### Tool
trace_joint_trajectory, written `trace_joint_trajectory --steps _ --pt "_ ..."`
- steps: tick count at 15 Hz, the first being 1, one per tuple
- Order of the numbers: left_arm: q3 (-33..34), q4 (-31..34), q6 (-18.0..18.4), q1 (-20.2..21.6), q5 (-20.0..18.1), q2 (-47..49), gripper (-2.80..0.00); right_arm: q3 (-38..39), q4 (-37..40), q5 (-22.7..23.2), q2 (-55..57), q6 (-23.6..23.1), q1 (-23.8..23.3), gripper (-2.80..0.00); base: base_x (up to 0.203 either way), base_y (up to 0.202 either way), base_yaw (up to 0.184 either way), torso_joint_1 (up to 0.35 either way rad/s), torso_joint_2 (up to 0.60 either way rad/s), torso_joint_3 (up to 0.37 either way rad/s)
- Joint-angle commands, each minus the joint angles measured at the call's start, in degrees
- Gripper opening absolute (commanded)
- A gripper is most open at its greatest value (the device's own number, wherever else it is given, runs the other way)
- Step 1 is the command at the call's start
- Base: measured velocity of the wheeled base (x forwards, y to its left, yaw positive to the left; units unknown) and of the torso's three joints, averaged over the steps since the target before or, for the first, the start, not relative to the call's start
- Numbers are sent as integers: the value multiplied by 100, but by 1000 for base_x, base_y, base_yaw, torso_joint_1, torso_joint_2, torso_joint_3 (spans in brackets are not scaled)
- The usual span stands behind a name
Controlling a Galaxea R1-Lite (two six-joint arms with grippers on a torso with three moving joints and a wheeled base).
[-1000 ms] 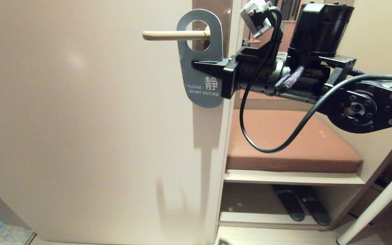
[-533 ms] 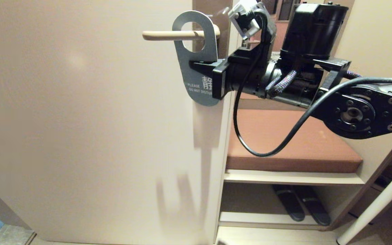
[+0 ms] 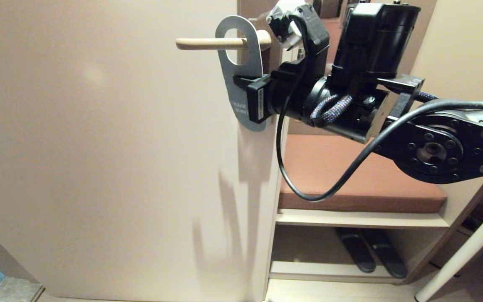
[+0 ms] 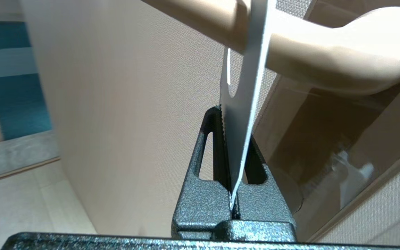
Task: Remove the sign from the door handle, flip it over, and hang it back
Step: Take down the sign
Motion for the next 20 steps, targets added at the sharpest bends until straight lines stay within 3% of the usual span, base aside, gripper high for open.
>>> trace_joint_trajectory --steps 1,4,10,13,20 --pt "0 0 5 2 -1 7 -280 -4 0 -195 2 -9 113 -280 0 0 0 0 0 0" --pt "0 0 2 2 -1 7 -280 -43 195 -689 2 32 320 -280 0 0 0 0 0 0" --pt "0 0 -3 2 -1 7 -280 -217 280 -1185 107 324 592 -280 0 0 0 0 0 0" --pt "0 0 4 2 -1 7 -280 -588 642 -1582 235 667 689 -280 0 0 0 0 0 0" --pt "0 0 2 2 -1 7 -280 -1215 796 -1877 640 984 871 -280 0 0 0 0 0 0"
